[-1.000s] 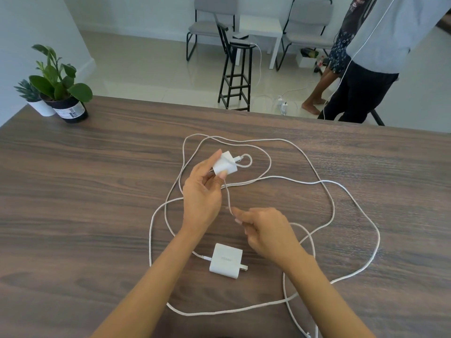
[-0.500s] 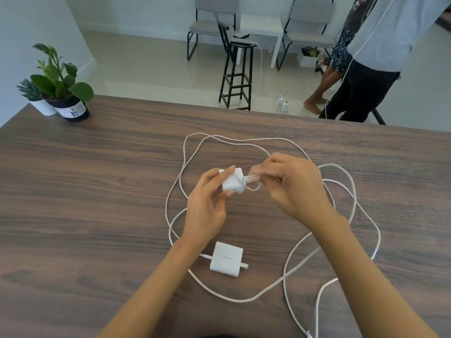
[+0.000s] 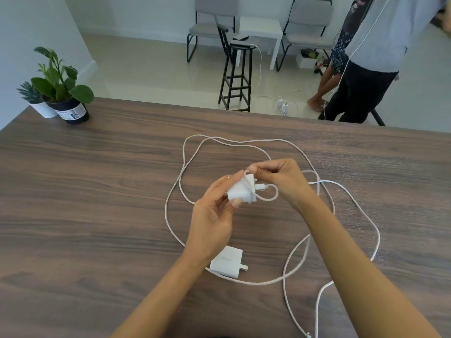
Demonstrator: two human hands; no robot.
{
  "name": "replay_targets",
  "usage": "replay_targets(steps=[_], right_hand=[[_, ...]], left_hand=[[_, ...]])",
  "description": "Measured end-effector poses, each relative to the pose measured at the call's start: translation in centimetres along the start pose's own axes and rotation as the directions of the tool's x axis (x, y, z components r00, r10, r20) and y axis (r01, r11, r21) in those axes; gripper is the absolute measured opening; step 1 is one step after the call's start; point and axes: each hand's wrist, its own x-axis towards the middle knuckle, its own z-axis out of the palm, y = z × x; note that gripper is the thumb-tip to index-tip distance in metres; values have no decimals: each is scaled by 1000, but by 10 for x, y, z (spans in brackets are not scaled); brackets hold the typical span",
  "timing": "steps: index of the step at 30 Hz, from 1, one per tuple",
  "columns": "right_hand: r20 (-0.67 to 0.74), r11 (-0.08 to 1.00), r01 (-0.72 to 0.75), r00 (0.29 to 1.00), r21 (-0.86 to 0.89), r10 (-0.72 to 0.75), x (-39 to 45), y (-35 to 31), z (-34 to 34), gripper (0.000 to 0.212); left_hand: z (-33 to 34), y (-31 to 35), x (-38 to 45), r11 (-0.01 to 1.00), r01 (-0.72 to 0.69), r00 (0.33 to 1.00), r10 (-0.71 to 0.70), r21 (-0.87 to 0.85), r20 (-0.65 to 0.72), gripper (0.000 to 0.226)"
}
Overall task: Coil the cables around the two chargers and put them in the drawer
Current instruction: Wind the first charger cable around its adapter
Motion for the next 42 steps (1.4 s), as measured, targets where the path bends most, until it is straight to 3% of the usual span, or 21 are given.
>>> replay_targets(steps=[7,11,16,20,23,26,33,42], right_hand=[[-85,981,-178,979,74,184,-13,24,22,7],[-60,982,-167,983,83,172,-29,33,40,9],[-50,981,-63,997,-183,55,-49,35,56,18],[-15,895,65,997,-441,-79,-62,26,52,21],[8,822,207,971,-531,-240,-65,9,43,17],[-20,786,239,952,-570,-305,-61,-13,29,10],[-89,830,243,940,-502,-329,-37,-49,-1,10],[-38,835,207,964,-510,-263,-3,-49,-19,6]], left_hand=[[-5,2,12,999,41,991,-42,-11,-125,46],[-7,-1,22,998,13,984,-3,53,-180,47],[-10,-19,30,970,-3,963,68,243,-259,43],[-17,-26,38,929,8,949,110,371,-294,37],[-20,-27,42,900,-28,954,154,435,-257,38],[-14,-25,37,863,-52,964,175,502,-202,44],[-3,-18,20,868,-146,972,215,474,-95,55],[6,-1,3,921,-191,981,187,339,45,53]])
